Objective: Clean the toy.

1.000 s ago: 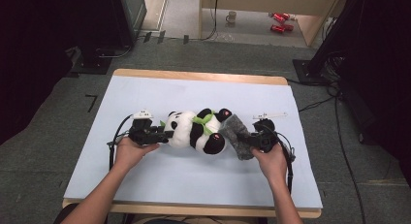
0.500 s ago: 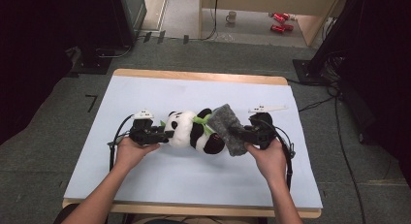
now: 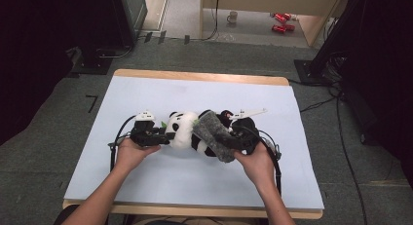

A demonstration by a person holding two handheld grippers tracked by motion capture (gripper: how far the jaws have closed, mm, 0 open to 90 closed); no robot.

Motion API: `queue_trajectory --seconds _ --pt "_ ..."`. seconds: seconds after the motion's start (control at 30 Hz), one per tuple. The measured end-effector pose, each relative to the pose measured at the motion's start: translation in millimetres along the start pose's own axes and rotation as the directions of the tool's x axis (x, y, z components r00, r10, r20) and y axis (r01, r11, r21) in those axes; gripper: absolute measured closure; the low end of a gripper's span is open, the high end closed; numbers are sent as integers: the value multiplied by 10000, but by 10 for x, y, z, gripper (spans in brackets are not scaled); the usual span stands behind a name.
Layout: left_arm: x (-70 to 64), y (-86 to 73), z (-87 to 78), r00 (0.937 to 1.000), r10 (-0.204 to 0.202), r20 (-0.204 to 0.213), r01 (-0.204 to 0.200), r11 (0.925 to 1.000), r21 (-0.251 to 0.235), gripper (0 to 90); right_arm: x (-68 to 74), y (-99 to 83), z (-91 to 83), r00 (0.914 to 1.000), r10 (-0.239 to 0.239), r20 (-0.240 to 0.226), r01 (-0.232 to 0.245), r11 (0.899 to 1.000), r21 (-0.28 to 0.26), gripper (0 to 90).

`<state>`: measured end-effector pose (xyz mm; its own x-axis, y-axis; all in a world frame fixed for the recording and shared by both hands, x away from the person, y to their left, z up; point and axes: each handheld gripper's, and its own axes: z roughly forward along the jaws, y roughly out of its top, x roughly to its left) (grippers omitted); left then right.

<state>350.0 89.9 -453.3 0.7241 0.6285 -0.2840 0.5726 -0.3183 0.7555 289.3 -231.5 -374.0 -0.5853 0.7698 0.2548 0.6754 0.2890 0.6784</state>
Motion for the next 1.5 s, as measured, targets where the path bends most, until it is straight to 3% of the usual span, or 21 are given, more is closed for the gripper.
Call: queue_trajectory --seconds 0.3,0.73,0.83,0.9,1.0,1.13,1.3,1.4,1.5 --pt "-4 -2 1 10000 8 8 -8 10000 0 621 -204 -92 3 9983 577 74 -575 9981 -223 788" --pt "6 -3 -1 10000 -12 26 12 10000 2 619 -402 -203 51 9929 1120 408 -1127 9935 157 791" --pt "18 -2 -3 10000 -86 38 86 10000 6 618 -454 -200 -17 9899 1257 662 -1270 9918 146 791" --pt "18 -1 -1 9999 -127 32 127 9999 -22 618 -471 -187 -94 9883 1402 597 -1397 9901 -117 791" --pt "17 0 0 9999 -144 20 144 9999 -32 618 -437 -140 -212 9898 1350 452 -1327 9898 -509 790" --pt "13 -1 -2 9999 -124 -12 124 9999 -16 618 -285 -82 -285 9940 1093 82 -1083 9907 -829 790" --pt "8 -4 1 9999 -95 -47 95 10000 -9 619 -100 -140 -201 9964 821 -192 -831 9950 -563 787" --pt "0 -7 3 10000 -14 -64 14 10000 19 619 -120 -249 -115 9944 1028 -258 -1039 9935 -459 786" --pt "-4 -6 4 10000 -26 -90 27 10000 28 619 -181 -313 -83 9931 1170 108 -1162 9917 -557 788"
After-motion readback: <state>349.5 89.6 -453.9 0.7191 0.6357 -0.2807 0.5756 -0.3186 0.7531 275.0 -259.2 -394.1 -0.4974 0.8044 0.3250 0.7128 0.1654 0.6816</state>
